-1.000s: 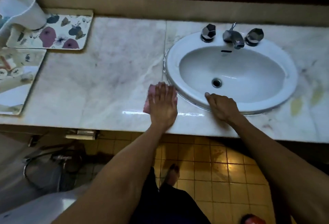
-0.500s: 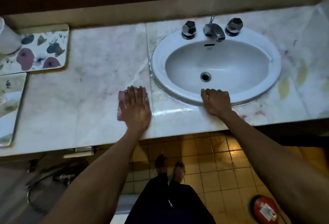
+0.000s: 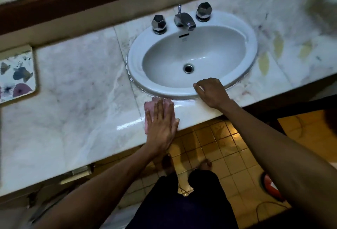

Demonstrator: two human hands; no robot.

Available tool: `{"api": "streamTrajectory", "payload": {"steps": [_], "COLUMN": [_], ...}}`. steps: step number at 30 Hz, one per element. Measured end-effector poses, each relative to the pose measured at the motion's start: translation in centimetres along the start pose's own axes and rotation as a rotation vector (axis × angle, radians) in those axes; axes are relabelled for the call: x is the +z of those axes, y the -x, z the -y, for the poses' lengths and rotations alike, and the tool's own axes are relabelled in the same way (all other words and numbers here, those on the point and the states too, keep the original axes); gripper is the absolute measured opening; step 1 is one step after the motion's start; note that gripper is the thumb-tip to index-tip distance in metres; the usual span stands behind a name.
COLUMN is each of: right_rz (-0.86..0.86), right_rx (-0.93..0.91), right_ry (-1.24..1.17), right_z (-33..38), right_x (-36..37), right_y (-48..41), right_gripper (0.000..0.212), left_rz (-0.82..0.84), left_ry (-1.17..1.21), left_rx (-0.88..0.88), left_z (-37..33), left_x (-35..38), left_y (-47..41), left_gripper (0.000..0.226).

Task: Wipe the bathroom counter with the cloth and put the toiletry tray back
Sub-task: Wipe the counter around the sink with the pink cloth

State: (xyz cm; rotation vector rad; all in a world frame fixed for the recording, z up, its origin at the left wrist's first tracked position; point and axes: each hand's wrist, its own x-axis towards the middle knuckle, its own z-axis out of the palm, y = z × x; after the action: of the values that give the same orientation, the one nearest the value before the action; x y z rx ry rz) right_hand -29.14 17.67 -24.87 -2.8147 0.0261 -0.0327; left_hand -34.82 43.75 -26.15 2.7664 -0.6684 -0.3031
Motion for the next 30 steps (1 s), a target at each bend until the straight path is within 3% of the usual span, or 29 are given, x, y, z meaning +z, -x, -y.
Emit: {"api": "streamTrajectory", "payload": {"steps": [6, 11, 14, 20, 25, 30], "right_rz": [0.019, -0.032, -0.071, -0.237, -0.25, -0.299], "right_rx": [-0.043, -0.162, -0.096, 0.083, 0.3, 0.464], "right_ry": [-0.092, -0.178, -0.279, -0.264, -0.29, -0.373], "right_z": [-3.1, -7.1, -11.3, -22.9, -31.4, -35.9], "right_x": [-0.3, -2.4, -4.9, -10.5, -12.4, -12.7], "right_y": [1.2, 2.4, 3.3, 7.1, 9.9, 10.8], "right_gripper": [0.041, 0.031, 0.035, 0.03, 0.031, 0.036], "left_rz": [0.076, 0.072, 0.054, 0.029, -0.042, -0.031], "left_ry": [-0.243, -0.235, -0.224, -0.141, 0.025, 0.024], "left_rx": [0.244, 0.395, 0.423, 0.37, 0.186, 0.056], "left_z": [0.7, -7.1, -12.7, -22.7, -29.6, -32.7], "left_x": [-0.2, 2.0, 3.7, 6.7, 7.8, 8.9], "left_y": [-0.7, -3.5, -6.4, -12.3, -17.0, -21.1], "left_gripper": [0.072, 0.068, 0.066, 0.067, 0.058, 0.065]}}
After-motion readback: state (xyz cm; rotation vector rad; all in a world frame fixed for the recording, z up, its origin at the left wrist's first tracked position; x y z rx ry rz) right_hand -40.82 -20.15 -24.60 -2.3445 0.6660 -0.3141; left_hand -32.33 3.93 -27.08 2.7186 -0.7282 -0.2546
